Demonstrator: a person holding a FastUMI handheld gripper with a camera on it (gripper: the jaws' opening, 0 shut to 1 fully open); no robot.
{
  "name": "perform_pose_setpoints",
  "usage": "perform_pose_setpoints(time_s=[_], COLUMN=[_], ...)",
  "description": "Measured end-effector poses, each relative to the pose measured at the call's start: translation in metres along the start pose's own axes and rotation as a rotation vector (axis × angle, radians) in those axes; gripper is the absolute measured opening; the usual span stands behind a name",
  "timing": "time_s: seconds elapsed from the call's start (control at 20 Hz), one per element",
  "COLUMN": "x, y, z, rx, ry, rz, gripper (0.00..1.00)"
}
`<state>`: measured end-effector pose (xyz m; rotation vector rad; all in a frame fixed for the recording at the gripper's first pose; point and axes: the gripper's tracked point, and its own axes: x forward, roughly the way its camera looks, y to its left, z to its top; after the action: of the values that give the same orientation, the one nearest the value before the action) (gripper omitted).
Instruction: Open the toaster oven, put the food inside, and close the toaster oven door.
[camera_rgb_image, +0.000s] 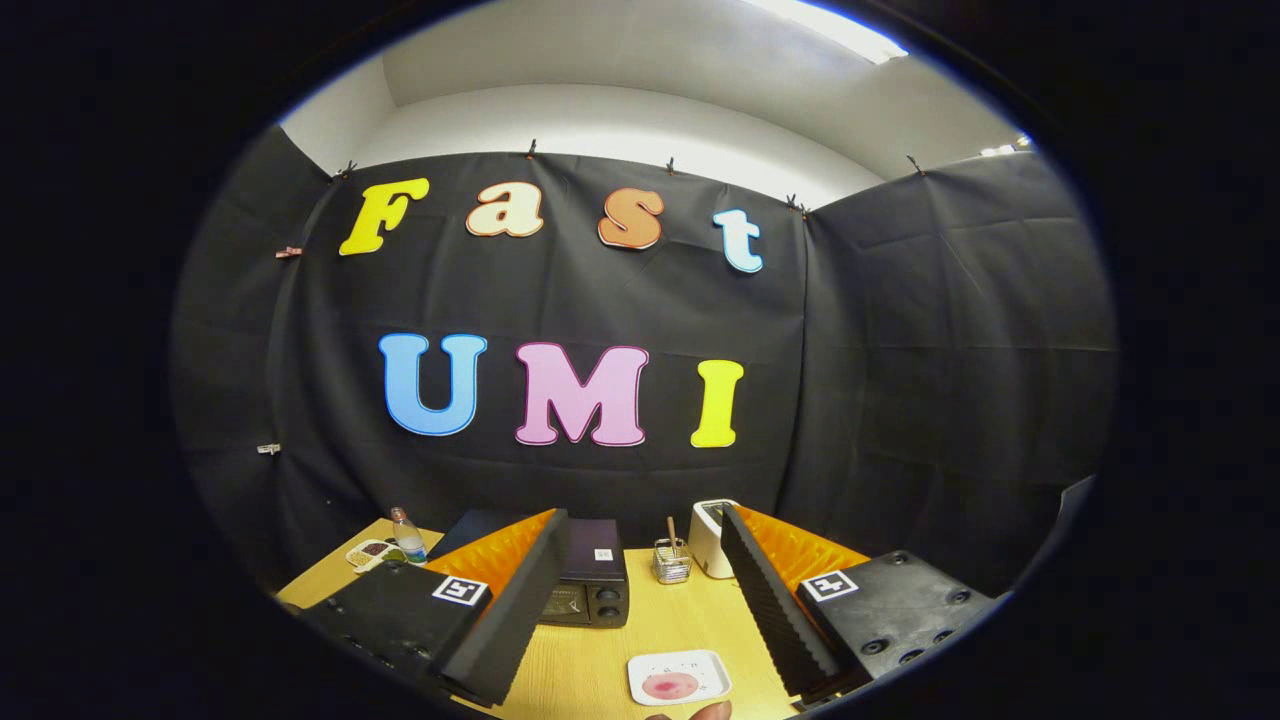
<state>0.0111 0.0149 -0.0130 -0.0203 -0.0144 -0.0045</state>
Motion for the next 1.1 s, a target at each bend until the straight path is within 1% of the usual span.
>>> perform_pose_setpoints(time_s=[0.2, 0.3, 0.45, 0.7, 0.8, 0.9, 1.1], x=[0.019, 0.034, 0.059, 0.109, 0.130, 0.149, 0.179], y=[0.038, 0.065, 0.109, 0.162, 0.178, 0.186, 0.197], z=[-0.023, -0.045, -0.089, -0.176, -0.206, -0.234, -0.268], rx=[0.025, 0.024, 0.068, 0.078, 0.120, 0.142, 0.109], ry=[0.037, 0.070, 0.151, 0.304, 0.355, 0.405, 0.434], rz=[0.049, 0.083, 0.121, 0.155, 0.161, 0.151, 0.127], gripper=[0.97, 0.98, 0.98, 0.98, 0.98, 0.98, 0.98])
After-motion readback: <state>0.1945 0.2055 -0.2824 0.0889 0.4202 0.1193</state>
